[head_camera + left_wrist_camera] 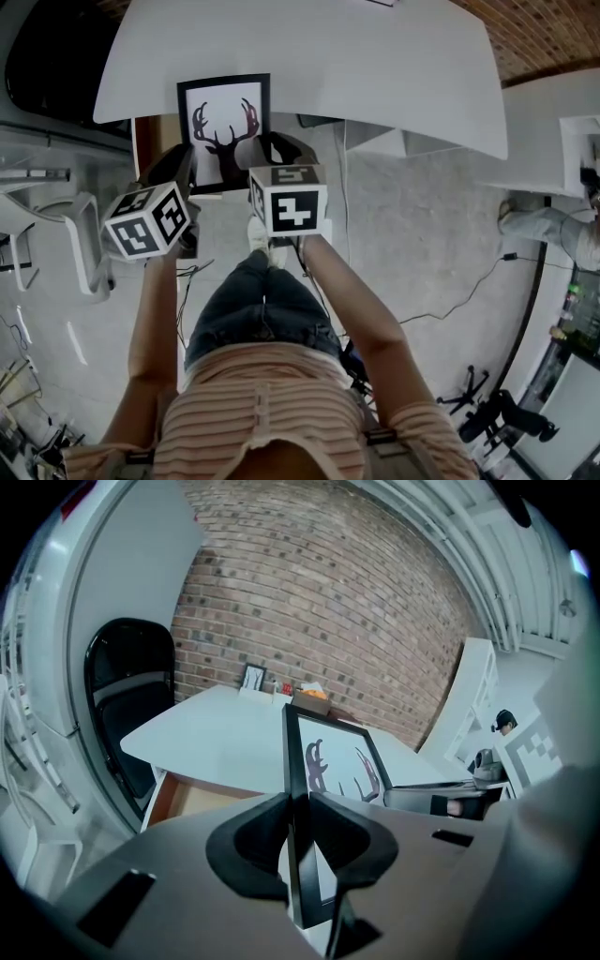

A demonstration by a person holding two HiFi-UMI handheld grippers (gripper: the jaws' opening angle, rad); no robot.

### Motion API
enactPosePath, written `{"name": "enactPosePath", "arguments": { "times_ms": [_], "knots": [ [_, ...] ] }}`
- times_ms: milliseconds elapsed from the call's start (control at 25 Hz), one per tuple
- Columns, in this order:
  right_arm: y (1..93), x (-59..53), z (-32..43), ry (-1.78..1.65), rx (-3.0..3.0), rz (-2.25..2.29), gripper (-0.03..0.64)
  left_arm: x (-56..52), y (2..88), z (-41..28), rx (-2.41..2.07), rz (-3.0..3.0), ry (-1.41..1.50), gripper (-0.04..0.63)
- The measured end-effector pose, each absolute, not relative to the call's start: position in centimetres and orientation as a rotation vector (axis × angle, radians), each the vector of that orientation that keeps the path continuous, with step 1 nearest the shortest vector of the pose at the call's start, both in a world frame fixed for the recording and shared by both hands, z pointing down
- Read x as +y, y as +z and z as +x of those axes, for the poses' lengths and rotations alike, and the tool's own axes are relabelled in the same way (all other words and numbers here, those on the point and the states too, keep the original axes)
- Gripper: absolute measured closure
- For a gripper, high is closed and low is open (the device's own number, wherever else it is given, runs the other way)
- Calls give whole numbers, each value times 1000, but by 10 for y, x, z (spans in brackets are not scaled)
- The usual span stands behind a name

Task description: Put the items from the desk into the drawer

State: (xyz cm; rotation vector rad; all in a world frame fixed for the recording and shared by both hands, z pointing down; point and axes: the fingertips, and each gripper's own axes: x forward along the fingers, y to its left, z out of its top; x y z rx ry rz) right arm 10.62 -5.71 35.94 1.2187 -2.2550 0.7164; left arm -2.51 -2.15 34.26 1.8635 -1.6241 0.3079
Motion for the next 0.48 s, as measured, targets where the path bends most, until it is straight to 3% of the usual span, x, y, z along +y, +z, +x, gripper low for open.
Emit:
{"name": "enactPosePath", "arguments": {
  "times_ms": [480],
  "knots": [
    [356,24,113,729,-2333,1121,529,64,339,-11,-1690,1815,288,520]
  ]
}}
